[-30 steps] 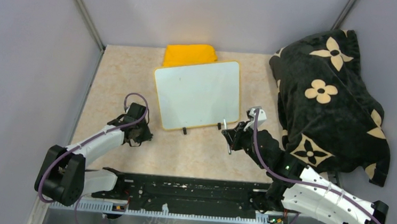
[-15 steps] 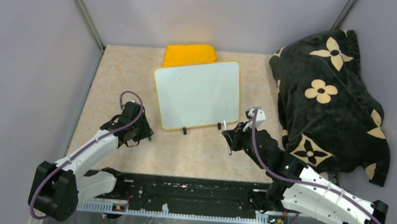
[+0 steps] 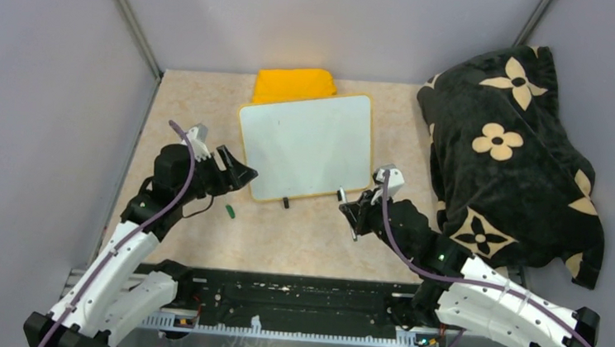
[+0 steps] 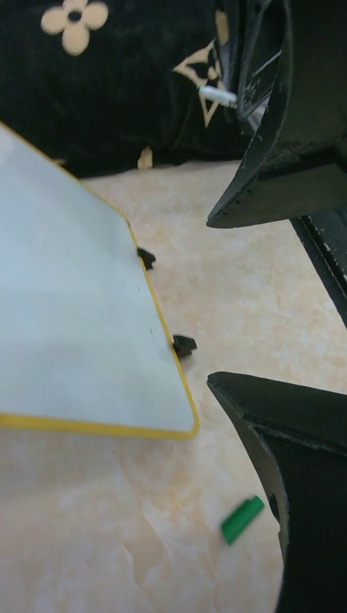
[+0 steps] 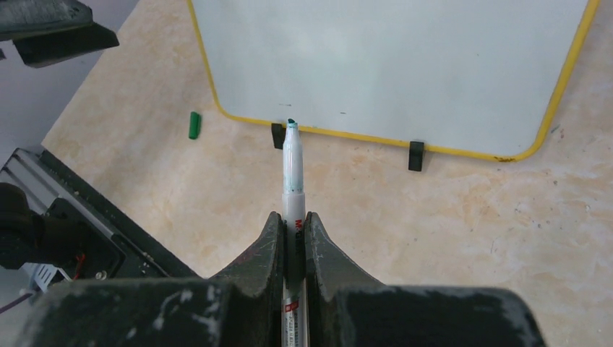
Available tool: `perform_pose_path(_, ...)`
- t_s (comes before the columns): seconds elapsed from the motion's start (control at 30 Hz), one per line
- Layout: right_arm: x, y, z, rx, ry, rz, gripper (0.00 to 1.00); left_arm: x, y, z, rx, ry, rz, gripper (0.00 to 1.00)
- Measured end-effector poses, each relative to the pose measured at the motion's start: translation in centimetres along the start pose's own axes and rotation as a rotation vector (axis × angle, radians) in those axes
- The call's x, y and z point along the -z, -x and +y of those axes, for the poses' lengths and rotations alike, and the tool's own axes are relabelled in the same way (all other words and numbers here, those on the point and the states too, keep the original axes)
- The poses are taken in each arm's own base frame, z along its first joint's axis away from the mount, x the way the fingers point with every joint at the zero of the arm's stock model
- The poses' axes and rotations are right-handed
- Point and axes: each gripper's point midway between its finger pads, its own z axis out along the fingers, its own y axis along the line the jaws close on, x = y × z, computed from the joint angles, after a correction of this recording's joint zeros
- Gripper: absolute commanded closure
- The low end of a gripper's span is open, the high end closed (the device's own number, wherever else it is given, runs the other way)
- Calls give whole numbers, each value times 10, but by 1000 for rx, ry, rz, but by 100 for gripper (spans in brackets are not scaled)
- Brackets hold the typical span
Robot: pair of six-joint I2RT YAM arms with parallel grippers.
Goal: Write a sentence on the whiteboard
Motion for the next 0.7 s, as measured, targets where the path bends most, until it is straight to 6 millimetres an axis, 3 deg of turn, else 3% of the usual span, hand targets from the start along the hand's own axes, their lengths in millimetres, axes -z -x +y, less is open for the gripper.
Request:
perform_pose_path(0.17, 0, 5, 12, 13, 64, -12, 100, 13, 16, -41, -60, -204, -58, 2)
perform_pose_path(0.33, 4, 16, 26, 6, 137, -51, 100, 20, 32, -75, -83, -388, -148, 1)
perform_pose_path(0.6, 4, 23, 37, 1, 191, -74, 100, -19, 43, -88, -3, -442, -117, 1)
perform_pose_path(0.7, 2, 20, 38, 5, 192, -61, 100, -22, 48, -97, -21, -494, -130, 1)
